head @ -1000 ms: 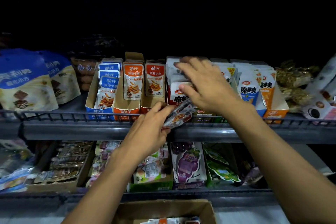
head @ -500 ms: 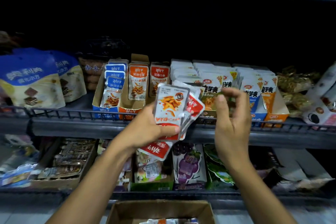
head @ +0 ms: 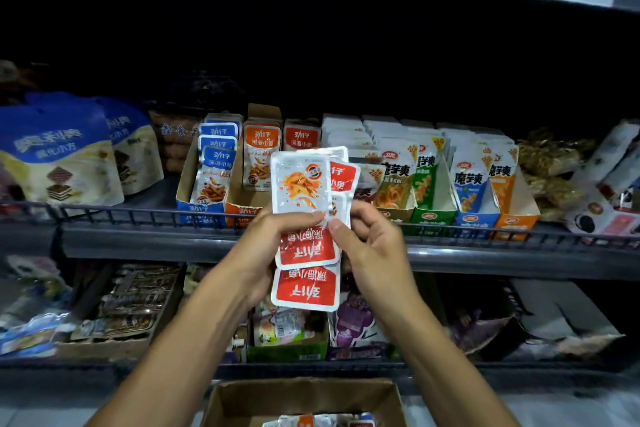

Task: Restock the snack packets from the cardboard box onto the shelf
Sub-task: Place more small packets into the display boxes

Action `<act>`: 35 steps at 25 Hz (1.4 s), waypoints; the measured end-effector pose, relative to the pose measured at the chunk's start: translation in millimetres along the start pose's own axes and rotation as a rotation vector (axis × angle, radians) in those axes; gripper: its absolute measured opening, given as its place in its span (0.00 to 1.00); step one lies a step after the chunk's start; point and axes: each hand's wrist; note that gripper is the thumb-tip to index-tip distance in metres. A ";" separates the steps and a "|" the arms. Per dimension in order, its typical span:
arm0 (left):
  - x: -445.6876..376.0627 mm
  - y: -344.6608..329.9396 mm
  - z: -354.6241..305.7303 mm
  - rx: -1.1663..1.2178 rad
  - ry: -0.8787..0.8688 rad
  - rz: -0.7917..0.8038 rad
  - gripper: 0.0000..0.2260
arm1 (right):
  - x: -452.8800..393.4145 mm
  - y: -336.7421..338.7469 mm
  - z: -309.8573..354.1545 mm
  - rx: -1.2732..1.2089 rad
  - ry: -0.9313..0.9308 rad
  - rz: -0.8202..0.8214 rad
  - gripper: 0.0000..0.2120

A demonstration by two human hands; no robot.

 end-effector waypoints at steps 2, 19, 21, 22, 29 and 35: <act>-0.9 -3.6 0.3 -0.018 -0.076 -0.075 0.17 | -1.0 -5.7 -2.4 0.032 -0.023 0.084 0.10; 2.7 10.2 -15.0 -0.072 -0.050 -0.006 0.23 | -11.6 -4.7 -0.6 -0.245 -0.089 -0.096 0.08; 2.5 12.2 -16.6 -0.130 -0.044 0.022 0.21 | -9.4 -2.9 1.4 -0.174 -0.126 -0.064 0.10; 2.4 13.2 -17.1 -0.157 -0.042 0.037 0.21 | -8.6 -1.8 2.0 -0.145 -0.124 -0.055 0.10; 2.3 20.8 -21.0 -0.194 0.059 0.080 0.22 | -14.9 13.4 14.8 -0.028 -0.138 0.030 0.12; -2.3 33.4 -18.4 -0.036 0.089 -0.105 0.21 | -6.6 3.0 16.6 0.122 -0.172 0.073 0.15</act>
Point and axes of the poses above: each hand's wrist, its own x-axis away from the middle knuckle, its own y-axis out of the back of the hand, z = x × y, and after that the axes turned 6 degrees about -y, right-handed
